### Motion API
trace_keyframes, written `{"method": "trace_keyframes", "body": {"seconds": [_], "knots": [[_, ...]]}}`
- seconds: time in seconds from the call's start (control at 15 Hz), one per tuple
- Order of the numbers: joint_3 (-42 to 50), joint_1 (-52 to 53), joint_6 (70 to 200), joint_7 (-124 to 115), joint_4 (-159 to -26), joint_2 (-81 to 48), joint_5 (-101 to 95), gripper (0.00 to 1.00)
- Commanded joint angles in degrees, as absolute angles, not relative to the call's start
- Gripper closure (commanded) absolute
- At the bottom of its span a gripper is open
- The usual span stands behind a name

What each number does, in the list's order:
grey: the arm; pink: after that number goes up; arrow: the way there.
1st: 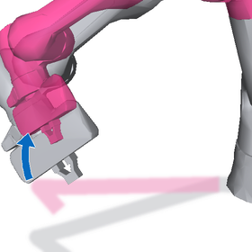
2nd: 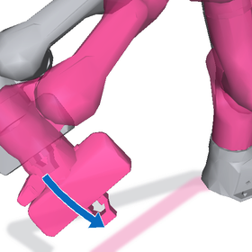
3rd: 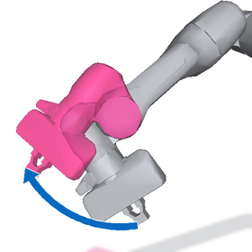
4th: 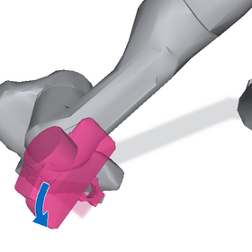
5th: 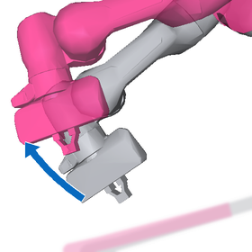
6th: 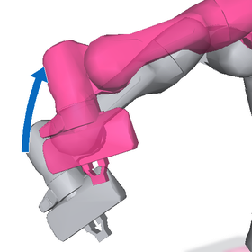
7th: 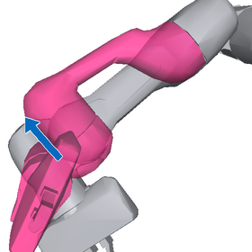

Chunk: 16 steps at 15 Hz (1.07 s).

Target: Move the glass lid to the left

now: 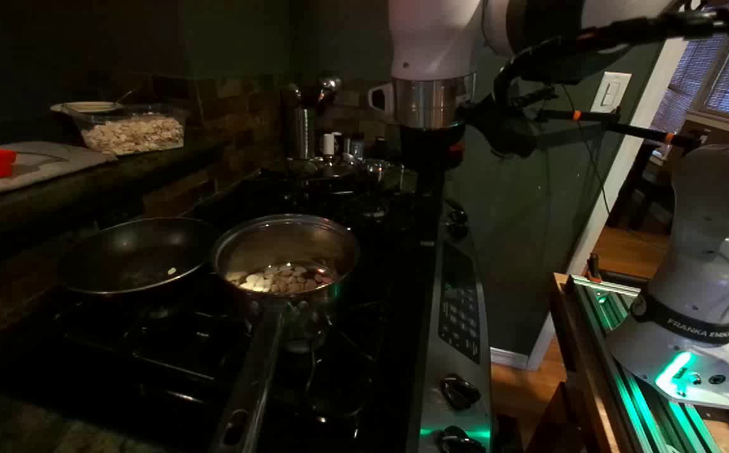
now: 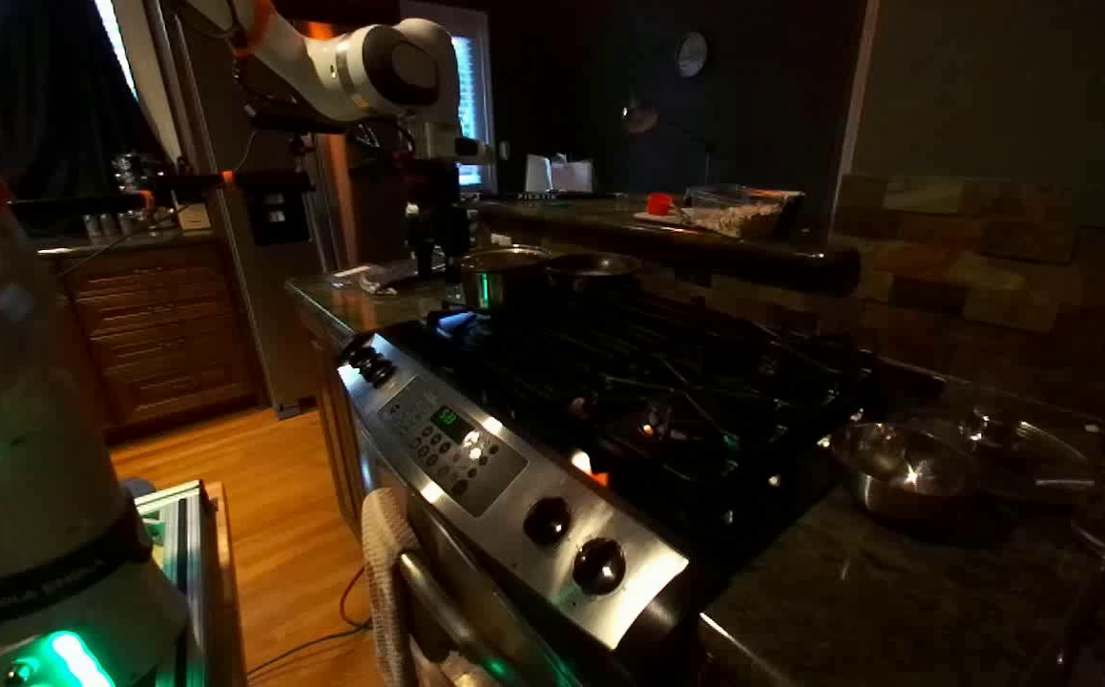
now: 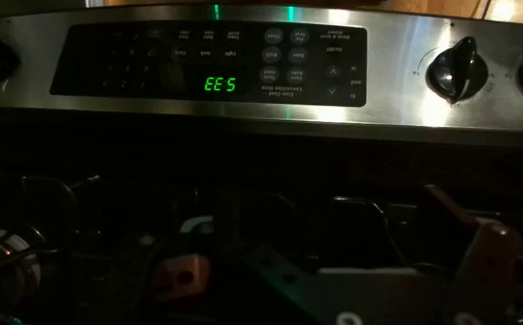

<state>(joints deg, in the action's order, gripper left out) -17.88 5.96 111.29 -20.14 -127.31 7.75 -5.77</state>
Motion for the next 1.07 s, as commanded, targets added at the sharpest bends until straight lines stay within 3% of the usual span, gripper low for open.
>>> {"method": "trace_keyframes", "body": {"seconds": [0.0, 0.4, 1.0], "knots": [[-16.2, 7.7, 111.2, -20.3, -127.2, 7.6, -6.0, 0.00], [-16.2, 7.7, 111.2, -20.3, -127.2, 7.6, -6.0, 0.00], [-3.6, 1.3, 115.8, -16.9, -118.9, 4.2, 2.8, 0.00]]}}
